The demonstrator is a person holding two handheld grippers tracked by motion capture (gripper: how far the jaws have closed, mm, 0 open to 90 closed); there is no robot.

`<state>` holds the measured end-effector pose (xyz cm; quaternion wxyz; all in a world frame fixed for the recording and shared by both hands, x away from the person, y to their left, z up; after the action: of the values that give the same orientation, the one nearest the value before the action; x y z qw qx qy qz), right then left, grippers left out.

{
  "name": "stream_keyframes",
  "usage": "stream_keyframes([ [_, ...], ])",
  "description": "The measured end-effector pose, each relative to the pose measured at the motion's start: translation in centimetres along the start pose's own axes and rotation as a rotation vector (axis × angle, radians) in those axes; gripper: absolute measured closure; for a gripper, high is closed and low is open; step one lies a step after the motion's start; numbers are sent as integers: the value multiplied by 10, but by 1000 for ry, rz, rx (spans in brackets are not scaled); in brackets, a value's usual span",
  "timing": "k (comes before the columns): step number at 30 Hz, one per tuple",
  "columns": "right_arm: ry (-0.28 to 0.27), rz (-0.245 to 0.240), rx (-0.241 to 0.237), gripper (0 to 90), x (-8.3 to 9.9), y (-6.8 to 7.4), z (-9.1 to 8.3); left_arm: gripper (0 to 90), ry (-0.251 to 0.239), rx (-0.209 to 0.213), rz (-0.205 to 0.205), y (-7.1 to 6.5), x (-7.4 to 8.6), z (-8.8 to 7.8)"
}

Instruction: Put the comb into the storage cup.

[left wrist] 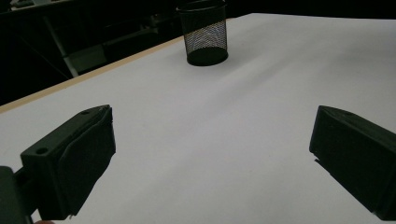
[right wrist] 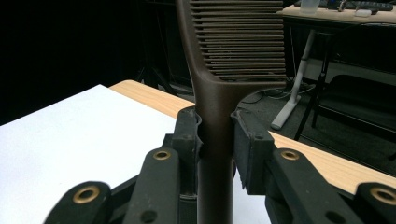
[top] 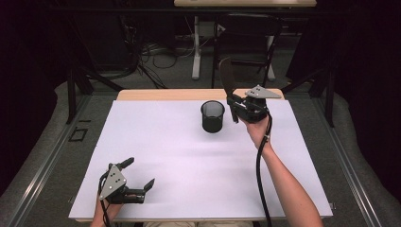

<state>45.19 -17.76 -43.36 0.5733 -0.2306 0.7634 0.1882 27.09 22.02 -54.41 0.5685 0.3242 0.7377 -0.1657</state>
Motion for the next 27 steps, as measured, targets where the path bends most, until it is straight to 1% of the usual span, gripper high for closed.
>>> stream_keyframes([
  [27,-45,0,-2,724,-7,2,12,5,0,-2,4,0,0,0],
])
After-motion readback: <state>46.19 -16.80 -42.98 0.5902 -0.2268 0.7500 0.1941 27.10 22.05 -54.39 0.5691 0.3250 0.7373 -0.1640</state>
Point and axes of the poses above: each handheld gripper's, and its own axes: z roughly forward along the jaws, x roughly out of its underside, y roughly to its left, the point moved 2 cm from there along z, roughly forward along the jaws, and after that the axes turned 1 degree about -x, right-handed, at the moved point
